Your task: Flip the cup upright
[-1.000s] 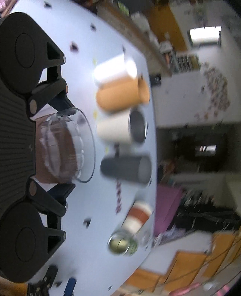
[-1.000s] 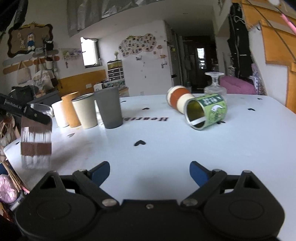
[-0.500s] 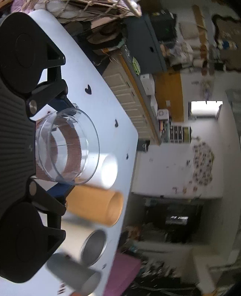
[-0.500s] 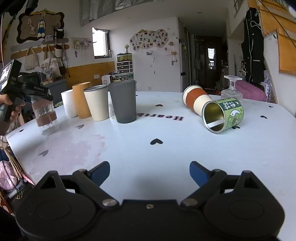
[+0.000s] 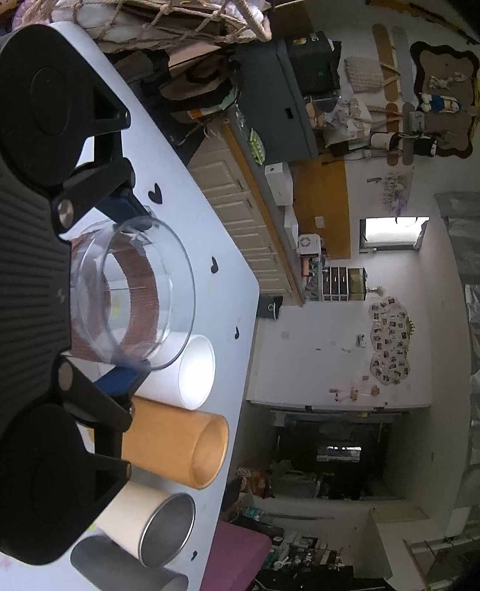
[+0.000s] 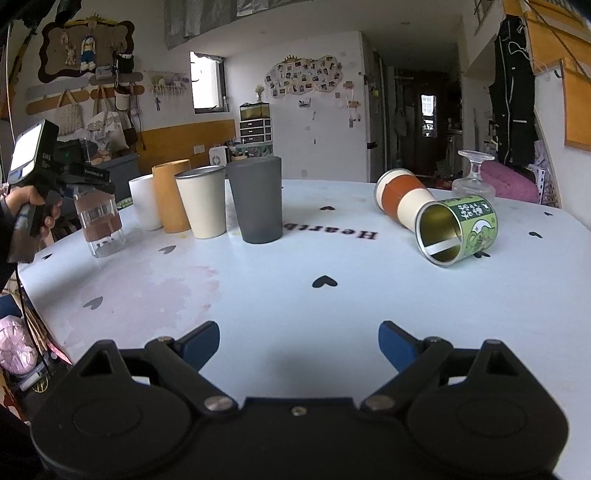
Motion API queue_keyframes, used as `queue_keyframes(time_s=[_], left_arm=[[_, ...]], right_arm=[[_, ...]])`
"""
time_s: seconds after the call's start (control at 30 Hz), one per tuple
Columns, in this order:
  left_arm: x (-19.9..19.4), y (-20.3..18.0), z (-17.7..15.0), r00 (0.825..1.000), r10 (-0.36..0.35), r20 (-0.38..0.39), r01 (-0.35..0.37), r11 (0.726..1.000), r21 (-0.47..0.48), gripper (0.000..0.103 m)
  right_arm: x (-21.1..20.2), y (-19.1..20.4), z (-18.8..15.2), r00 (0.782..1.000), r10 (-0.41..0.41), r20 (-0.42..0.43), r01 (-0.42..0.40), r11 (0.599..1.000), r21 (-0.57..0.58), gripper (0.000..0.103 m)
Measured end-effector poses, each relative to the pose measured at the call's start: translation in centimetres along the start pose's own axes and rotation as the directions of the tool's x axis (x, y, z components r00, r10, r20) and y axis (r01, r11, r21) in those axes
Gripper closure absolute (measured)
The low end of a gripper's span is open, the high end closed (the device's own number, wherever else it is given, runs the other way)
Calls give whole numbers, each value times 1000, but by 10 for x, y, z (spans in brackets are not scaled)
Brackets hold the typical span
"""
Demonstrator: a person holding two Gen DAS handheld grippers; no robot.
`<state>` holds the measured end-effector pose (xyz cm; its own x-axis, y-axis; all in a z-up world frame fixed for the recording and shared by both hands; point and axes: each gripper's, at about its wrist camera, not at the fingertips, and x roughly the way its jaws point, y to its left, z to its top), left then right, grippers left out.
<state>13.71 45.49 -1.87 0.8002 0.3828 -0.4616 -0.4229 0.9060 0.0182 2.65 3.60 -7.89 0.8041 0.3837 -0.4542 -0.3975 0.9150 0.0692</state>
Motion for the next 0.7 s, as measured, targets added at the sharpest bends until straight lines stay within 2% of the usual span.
queue_keyframes(time_s=[0.03, 0.13, 0.27, 0.43, 0.7], left_arm=[[-2, 1, 0, 1000, 1, -2, -1, 1000, -10, 9], [-12, 3, 0, 1000, 7, 24, -7, 1000, -27, 4], [-33, 7, -2, 999, -16, 41, 18, 999, -43, 1], [-76, -1, -14, 997, -42, 59, 43, 999, -21, 0], [-135, -23, -41, 994, -89, 66, 88, 996, 14, 0]], right_arm=[[-1, 0, 1, 1000, 1, 3, -1, 1000, 1, 9], [-3, 0, 6, 1000, 12, 24, -12, 1000, 4, 9], [-9, 1, 18, 997, 31, 69, -32, 999, 17, 6], [-16, 4, 37, 989, 74, 124, -79, 996, 38, 4], [-16, 24, 59, 980, 118, 161, -124, 992, 26, 3]])
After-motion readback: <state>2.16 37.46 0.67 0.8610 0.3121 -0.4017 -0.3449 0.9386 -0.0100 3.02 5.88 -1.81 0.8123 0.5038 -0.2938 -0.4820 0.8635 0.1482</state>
